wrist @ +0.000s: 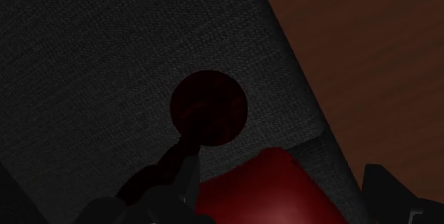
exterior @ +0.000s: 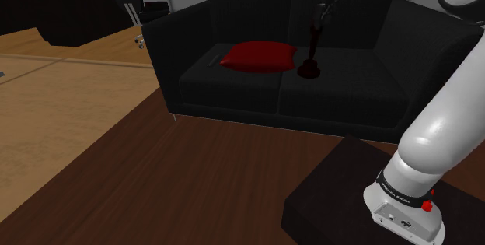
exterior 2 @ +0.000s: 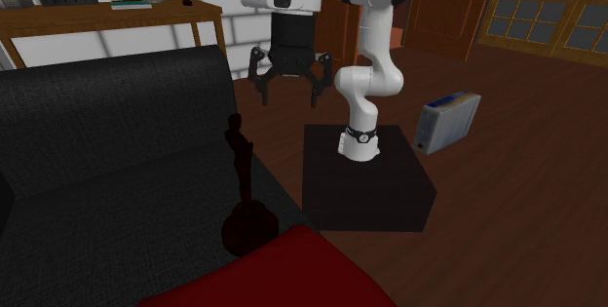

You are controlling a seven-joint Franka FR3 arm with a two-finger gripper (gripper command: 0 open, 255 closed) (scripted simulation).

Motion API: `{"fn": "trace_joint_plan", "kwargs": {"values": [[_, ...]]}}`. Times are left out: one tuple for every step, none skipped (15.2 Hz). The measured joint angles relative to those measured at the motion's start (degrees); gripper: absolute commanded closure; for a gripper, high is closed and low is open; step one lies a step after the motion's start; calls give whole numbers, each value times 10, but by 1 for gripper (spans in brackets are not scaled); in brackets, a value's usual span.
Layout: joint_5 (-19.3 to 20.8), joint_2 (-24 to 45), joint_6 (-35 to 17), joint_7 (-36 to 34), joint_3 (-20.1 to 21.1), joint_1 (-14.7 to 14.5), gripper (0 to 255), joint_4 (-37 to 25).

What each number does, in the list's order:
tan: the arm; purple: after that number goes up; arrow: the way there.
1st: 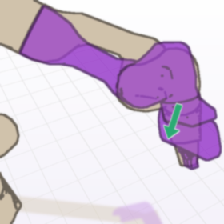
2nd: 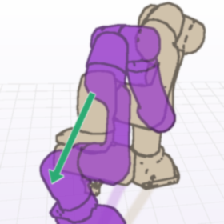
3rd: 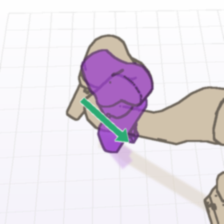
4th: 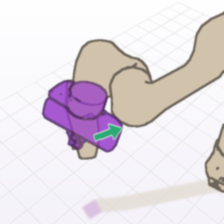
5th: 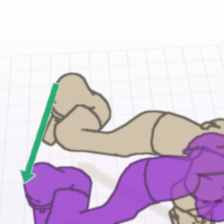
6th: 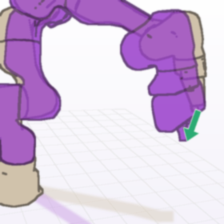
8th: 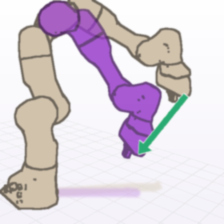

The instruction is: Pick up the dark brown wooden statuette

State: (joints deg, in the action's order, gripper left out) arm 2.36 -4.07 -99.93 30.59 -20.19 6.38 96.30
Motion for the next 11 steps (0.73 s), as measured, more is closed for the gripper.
{"fn": "trace_joint_plan", "kwargs": {"values": [[-5,17,-4,7,-4,3,0,-19],[-11,33,-3,15,-8,6,0,-40],[-20,54,-2,28,-15,13,0,-68],[-30,79,4,38,-20,18,0,-103],[-39,99,4,47,-24,24,0,-129],[-49,123,12,55,-27,32,0,-165],[-59,145,18,61,-30,38,0,-198],[-72,175,28,71,-33,50,0,-243],[-79,190,32,75,-34,55,0,-263],[-80,193,28,78,-34,57,0,-265],[-80,192,22,79,-34,57,0,-259]]}}
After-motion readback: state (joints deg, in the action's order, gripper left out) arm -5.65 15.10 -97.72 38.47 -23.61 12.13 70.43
